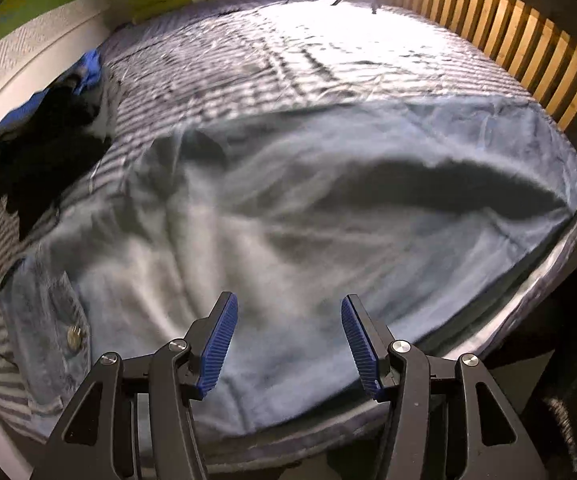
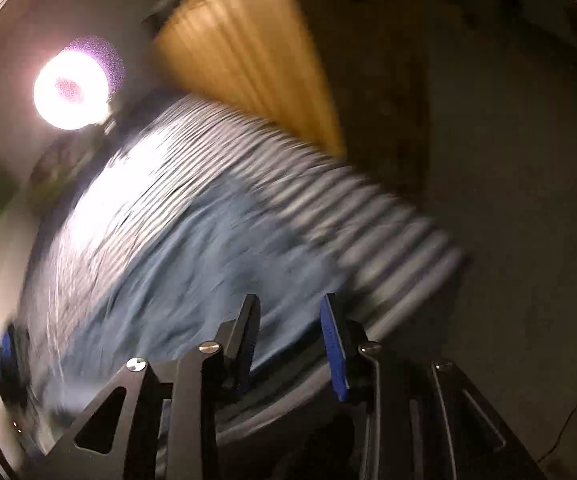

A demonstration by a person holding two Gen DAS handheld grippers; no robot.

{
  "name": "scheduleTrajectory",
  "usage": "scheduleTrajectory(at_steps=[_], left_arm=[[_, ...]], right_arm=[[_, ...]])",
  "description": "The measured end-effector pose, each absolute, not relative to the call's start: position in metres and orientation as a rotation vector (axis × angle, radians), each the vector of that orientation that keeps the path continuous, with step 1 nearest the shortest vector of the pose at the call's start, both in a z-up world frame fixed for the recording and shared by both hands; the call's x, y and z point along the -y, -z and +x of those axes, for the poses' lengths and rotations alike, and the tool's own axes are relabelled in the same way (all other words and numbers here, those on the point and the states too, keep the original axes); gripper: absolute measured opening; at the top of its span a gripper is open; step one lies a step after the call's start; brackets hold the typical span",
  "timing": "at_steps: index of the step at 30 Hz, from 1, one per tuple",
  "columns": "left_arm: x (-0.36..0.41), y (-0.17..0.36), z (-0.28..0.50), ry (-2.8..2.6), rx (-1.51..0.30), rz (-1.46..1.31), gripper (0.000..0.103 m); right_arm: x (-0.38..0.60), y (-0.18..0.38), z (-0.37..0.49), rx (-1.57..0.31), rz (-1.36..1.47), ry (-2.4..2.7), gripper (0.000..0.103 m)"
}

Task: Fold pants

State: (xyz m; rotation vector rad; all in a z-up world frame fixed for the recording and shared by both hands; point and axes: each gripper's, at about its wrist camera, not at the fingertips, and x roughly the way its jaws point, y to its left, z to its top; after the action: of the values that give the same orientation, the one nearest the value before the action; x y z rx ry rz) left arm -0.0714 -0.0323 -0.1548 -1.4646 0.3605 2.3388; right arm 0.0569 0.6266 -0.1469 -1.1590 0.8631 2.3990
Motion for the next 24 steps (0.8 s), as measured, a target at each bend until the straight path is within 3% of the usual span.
scheduleTrajectory(at_steps=[9, 17, 19, 20, 24], left_arm=[[-0.027, 0.154, -0.076, -2.263, -0.444, -1.455, 0.058], [-0.047, 0.153, -0.079, -2.235, -0.485, -1.461, 0.058], [-0.05, 0.152, -0.078, -2.23, -0.489, -1.458, 0.058], [-0.051, 0.151, -0.077, -2.228, -0.491, -1.455, 0.058], [-0.052, 0.152, -0.075, -2.217, -0.497, -1.453, 0.058]], right_arm=[[-0.663, 0.195, 0.051, -1.175, -1.186, -2.361, 0.039], [-0.625, 0.215, 0.032, -1.019, -1.204, -2.445, 0.039], [-0.621, 0.214, 0.029, -1.041, -1.192, -2.451, 0.035], [-0.621, 0.211, 0.029, -1.066, -1.181, -2.46, 0.028], [-0.625, 0.21, 0.037, -1.137, -1.149, -2.488, 0.03]])
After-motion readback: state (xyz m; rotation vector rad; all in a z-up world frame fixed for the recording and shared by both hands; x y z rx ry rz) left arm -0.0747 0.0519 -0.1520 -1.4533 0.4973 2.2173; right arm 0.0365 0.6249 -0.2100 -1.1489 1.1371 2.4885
